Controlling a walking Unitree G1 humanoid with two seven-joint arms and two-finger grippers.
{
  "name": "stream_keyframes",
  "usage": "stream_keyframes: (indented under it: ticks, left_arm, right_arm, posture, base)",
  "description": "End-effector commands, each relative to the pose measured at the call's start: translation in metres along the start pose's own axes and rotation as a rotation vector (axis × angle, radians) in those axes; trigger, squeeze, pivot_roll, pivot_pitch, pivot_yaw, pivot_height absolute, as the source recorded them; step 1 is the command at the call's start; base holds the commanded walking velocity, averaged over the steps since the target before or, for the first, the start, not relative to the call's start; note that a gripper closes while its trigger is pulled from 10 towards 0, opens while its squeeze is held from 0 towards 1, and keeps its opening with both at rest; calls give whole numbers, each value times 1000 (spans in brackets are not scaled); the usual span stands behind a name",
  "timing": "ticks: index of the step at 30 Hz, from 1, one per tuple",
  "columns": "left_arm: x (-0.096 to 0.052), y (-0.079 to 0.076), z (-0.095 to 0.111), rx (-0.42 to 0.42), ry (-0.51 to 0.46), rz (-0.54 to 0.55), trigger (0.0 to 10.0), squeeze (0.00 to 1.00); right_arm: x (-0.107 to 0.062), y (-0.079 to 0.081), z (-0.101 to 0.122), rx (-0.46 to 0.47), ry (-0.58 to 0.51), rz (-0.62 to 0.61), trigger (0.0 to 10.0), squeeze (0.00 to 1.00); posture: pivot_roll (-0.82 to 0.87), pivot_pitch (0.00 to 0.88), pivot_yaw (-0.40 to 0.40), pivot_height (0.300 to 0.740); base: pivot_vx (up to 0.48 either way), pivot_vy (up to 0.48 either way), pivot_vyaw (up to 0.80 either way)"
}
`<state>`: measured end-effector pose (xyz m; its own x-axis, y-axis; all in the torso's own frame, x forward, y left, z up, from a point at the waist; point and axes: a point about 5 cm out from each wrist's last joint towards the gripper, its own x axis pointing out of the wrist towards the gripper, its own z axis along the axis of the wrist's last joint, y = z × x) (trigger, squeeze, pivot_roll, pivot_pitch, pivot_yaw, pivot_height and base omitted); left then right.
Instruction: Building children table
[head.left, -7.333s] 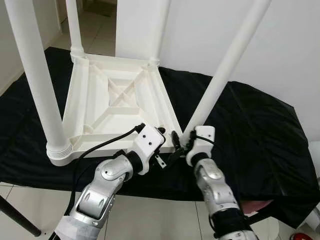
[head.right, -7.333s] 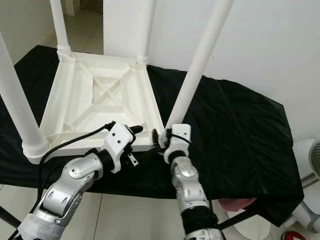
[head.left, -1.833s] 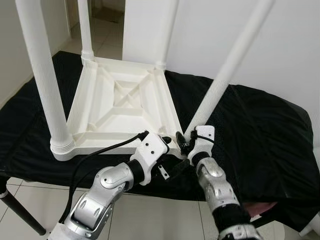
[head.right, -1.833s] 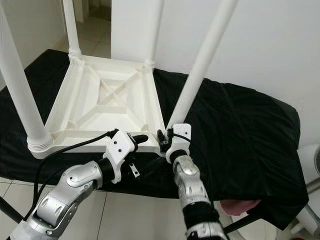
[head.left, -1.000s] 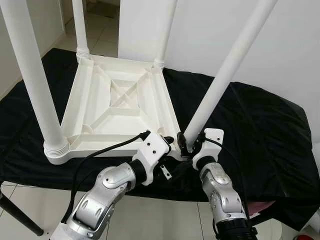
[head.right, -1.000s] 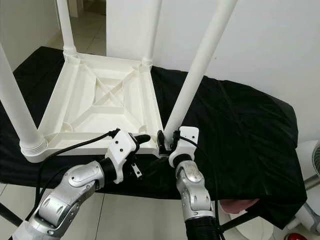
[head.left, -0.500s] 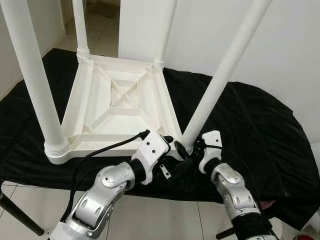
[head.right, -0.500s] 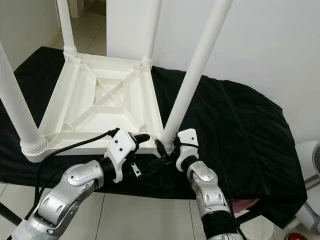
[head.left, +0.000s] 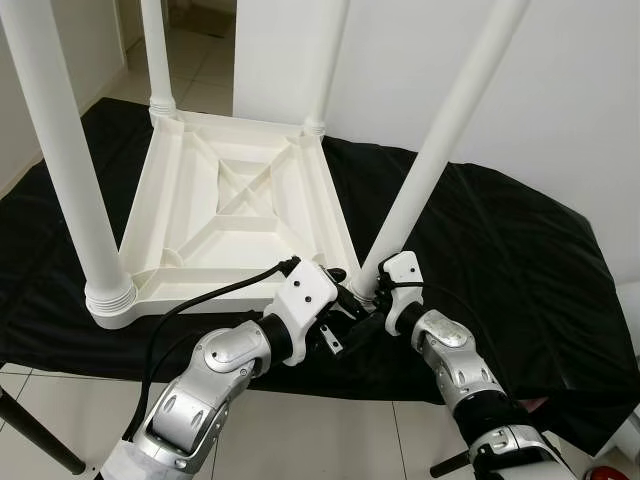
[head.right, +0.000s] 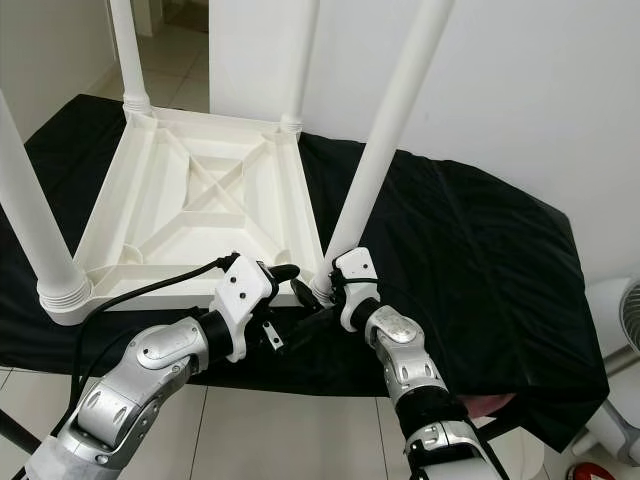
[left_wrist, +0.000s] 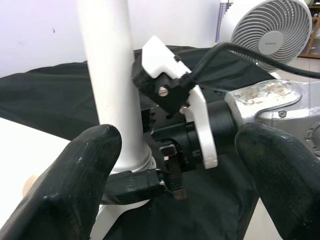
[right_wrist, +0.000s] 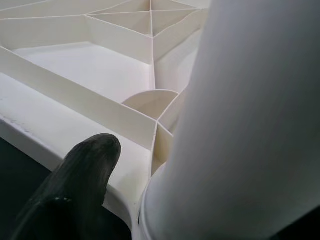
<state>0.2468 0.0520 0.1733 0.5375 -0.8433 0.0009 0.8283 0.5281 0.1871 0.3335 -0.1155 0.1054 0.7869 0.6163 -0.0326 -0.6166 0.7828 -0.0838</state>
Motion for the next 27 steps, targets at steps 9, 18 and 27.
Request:
stream_keyframes:
  ticks: [9, 18, 27]
  left_arm:
    - [3, -7, -5, -9, 19, -19, 10000, 0]
    - [2, -6, -5, -6, 22, -21, 10000, 0]
    - [4, -9, -4, -17, 17, -33, 10000, 0]
  right_arm:
    - [-1, -1, -13, 10, 34, 23, 0, 0]
    - [-6, -3, -17, 94, 21, -32, 10000, 0]
    - [-4, 0, -19, 137, 47, -258, 10000, 0]
  posture:
    - [80, 0, -184, 740]
    - [76, 0, -187, 740]
    - [70, 0, -188, 740]
  base:
    - [0, 0, 0]
    - [0, 0, 0]
    - [0, 0, 0]
